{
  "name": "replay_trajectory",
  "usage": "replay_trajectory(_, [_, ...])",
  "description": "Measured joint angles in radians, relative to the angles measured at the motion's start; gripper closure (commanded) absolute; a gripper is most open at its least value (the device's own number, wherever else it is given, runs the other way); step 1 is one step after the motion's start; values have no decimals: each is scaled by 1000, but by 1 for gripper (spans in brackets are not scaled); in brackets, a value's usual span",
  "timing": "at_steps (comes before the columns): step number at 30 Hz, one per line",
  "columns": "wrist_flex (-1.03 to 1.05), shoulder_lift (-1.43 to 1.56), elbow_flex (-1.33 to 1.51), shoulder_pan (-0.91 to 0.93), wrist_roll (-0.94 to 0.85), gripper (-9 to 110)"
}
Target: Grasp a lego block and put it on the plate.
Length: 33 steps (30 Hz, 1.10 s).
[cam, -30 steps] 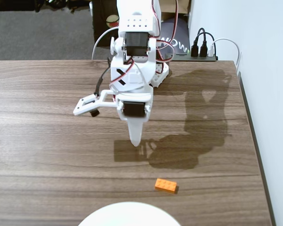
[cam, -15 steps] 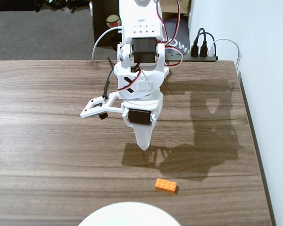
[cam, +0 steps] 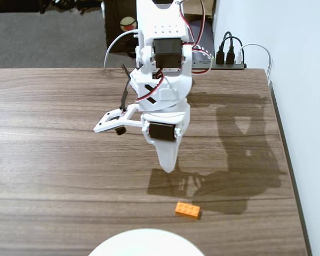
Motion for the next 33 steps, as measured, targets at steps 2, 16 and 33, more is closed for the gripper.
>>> replay_trajectory(2, [2, -20, -17, -8, 15, 101])
replay_trajectory(16, [-49, -87, -37, -29, 51, 89])
replay_trajectory(33, [-114, -167, -15, -41, -8, 81])
